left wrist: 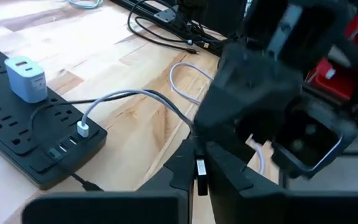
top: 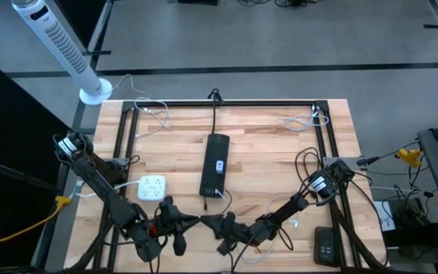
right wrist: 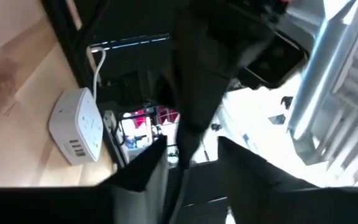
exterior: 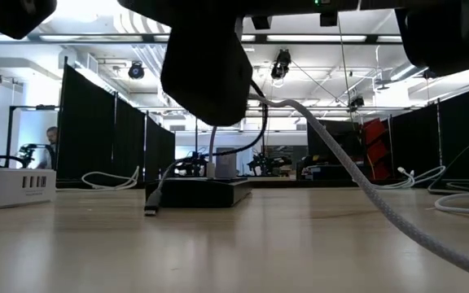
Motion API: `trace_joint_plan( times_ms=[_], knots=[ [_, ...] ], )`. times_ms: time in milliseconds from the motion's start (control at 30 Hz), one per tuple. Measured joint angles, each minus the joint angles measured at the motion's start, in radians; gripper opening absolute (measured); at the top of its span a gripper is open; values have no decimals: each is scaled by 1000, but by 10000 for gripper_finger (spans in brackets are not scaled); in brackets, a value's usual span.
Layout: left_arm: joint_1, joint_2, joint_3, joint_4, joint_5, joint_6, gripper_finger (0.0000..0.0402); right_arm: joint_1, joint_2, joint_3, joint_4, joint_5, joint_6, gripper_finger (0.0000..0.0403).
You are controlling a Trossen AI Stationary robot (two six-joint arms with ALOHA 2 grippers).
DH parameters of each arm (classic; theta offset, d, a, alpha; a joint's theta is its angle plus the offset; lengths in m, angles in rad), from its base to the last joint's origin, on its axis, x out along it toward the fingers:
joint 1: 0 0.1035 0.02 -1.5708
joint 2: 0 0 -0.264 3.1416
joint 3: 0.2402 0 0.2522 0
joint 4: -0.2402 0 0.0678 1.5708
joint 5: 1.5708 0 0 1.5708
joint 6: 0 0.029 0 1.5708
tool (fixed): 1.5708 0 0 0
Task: Insert USB
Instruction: Insert the left black charger cable into the white outlet extension
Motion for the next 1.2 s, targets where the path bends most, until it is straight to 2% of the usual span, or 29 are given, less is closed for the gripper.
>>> trace_joint_plan(
  times_ms=[167, 267, 367, 467, 567, 667, 767, 900, 1200],
  knots=[
    [-3, -1, 1, -26, -2, 22, 15, -2, -30, -1, -49, 3, 92, 191],
    [-8, -1, 2, -33, -6, 22, 15, -2, -58, -1, -114, -1, 170, 208],
    [-20, -2, 2, -46, -6, 33, 15, -3, -105, -10, -243, -56, 305, 217],
    [-36, -1, 1, -55, -11, 49, 15, -10, -186, -17, -514, -206, 539, 221],
    [-56, -1, 1, -64, -32, 60, 15, -45, -272, -17, -820, -474, 822, 218],
    [-74, -1, 1, -65, -38, 117, 15, -109, -339, -17, -952, -653, 1040, 209],
    [-85, -1, 1, -64, -52, 159, 15, -165, -359, -14, -944, -733, 1191, 200],
    [-88, -1, 1, -63, -66, 188, 15, -204, -326, -17, -917, -878, 1293, 193],
    [-106, -1, 1, -65, -73, 206, 15, -193, -226, -17, -701, -865, 1320, 166]
  ],
)
